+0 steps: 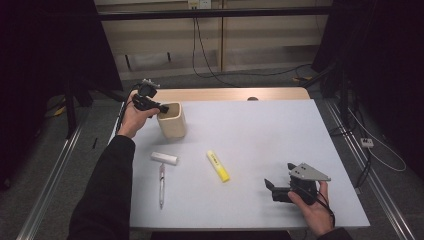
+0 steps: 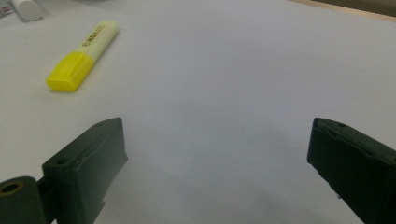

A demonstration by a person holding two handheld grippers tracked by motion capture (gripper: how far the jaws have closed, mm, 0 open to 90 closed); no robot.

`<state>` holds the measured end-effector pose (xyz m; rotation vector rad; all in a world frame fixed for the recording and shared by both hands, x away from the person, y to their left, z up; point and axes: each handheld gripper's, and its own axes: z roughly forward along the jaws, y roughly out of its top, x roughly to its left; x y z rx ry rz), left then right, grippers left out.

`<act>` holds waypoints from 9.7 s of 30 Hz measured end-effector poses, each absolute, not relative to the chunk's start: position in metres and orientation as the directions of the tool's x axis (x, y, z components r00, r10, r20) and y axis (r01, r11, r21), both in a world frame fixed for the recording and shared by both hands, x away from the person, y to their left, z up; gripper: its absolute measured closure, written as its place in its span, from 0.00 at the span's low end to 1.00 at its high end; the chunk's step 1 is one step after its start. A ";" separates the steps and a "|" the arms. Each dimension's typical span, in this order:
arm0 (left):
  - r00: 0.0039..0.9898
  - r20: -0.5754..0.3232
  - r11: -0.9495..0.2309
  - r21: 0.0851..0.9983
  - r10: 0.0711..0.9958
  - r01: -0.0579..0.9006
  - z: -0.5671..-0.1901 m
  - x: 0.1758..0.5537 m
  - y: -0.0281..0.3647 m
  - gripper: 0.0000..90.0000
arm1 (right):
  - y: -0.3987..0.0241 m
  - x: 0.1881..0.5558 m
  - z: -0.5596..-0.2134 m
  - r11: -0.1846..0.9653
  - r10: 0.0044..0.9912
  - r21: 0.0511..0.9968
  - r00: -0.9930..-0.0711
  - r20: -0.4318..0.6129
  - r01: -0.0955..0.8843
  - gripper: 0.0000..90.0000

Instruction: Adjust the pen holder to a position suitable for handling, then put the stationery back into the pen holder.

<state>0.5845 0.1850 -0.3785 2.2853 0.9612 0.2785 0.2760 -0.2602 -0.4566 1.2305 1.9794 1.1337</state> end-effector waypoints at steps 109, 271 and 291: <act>0.779 -0.113 -0.427 0.783 0.616 0.452 -0.372 0.512 0.082 0.22 | -0.256 0.274 -0.455 0.251 0.893 0.865 -0.449 -0.034 0.435 0.05; 0.999 0.036 -0.935 0.355 0.031 0.016 -0.425 0.466 0.150 0.46 | -0.255 0.276 -0.456 0.255 0.887 0.862 -0.461 -0.028 0.438 0.05; 0.998 -0.054 -0.949 0.314 0.009 0.025 -0.426 0.476 0.145 0.71 | -0.255 0.275 -0.455 0.248 0.888 0.863 -0.459 -0.021 0.440 0.05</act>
